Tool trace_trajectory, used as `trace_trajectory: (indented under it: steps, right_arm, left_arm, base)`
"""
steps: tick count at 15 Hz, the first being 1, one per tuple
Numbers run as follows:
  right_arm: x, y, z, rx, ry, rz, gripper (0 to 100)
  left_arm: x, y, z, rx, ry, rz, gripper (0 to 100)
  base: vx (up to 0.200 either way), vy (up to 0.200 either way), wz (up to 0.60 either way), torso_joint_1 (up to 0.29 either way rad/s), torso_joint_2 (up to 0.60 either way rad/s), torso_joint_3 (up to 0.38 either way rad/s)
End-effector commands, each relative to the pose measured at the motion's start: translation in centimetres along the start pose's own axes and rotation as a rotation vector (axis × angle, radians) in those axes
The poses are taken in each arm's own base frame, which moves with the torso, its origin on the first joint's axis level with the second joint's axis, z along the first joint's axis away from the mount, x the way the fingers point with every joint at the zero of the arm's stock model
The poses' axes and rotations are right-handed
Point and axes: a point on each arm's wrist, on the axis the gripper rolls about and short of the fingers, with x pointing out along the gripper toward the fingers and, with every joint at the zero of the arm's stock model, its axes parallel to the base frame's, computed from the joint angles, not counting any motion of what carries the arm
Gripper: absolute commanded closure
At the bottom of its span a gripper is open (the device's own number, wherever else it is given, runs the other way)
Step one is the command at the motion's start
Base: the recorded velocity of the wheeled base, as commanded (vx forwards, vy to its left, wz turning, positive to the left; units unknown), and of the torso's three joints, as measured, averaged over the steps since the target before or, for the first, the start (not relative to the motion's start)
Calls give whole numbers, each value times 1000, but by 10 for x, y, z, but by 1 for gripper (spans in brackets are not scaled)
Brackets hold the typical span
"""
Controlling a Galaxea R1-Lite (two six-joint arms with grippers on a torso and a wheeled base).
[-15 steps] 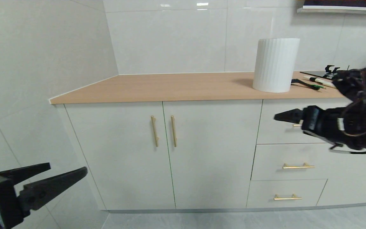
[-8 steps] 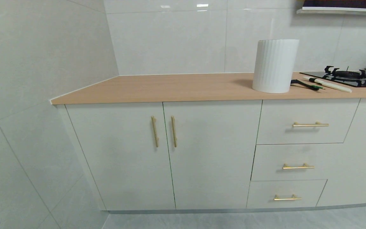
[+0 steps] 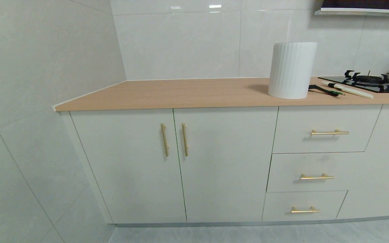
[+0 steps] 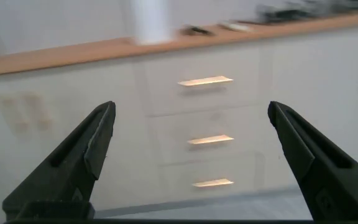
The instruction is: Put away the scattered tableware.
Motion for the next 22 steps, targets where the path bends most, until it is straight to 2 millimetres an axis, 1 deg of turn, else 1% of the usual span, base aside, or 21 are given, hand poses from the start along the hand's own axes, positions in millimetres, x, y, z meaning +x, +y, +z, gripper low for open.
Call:
trace_trajectory:
  steps: [1,2,3,4,6,7,8,10,11,14,15,17,19,22]
  right_arm:
    - [-9,3,-19,-31,-24,-79,0]
    - [-7,5,-35,-65,10,-101,0]
    - [-3,4,-43,-78,36,-101,0]
    - [6,4,-60,-90,73,-99,0]
    - [15,2,-86,-117,71,-78,0]
    - [21,2,-109,-170,91,-27,0]
    - [23,3,-114,-167,72,22,0]
    - [23,4,-114,-163,65,74,0]
    - [23,5,-115,-161,65,108,0]
    - [27,6,-114,-139,112,151,0]
    - [23,5,-121,-148,117,167,0]
    - [23,5,-121,-143,113,162,0]
    - [23,5,-121,-97,116,138,0]
    - [23,5,-121,-100,116,139,0]
  left_arm:
    - [-7,-7,-27,53,-9,58,0]
    - [1,-8,-41,67,39,69,0]
    - [4,-9,-47,63,48,82,0]
    - [14,-11,-63,45,64,81,0]
    - [27,-14,-91,62,85,76,0]
    - [30,-16,-92,48,9,38,0]
    - [30,-17,-94,32,30,-13,0]
    - [30,-18,-95,-19,34,-64,0]
    - [30,-19,-100,-26,79,-117,0]
    - [30,-19,-99,-36,72,-113,0]
    - [30,-19,-99,-51,71,-111,0]
    - [30,-19,-99,-57,72,-108,0]
    - [30,-19,-99,-57,72,-111,0]
    - [30,-19,-99,-57,72,-109,0]
  base:
    - [0,0,0,0,0,0]
    - [0,0,0,0,0,0]
    - [0,0,0,0,0,0]
    - [0,0,0,0,0,0]
    - [0,0,0,0,0,0]
    - [0,0,0,0,0,0]
    - [0,0,0,0,0,0]
    - [0,0,0,0,0,0]
    - [0,0,0,0,0,0]
    - [0,0,0,0,0,0]
    - [0,0,0,0,0,0]
    - [0,0,0,0,0,0]
    - [0,0,0,0,0,0]
    - [0,0,0,0,0,0]
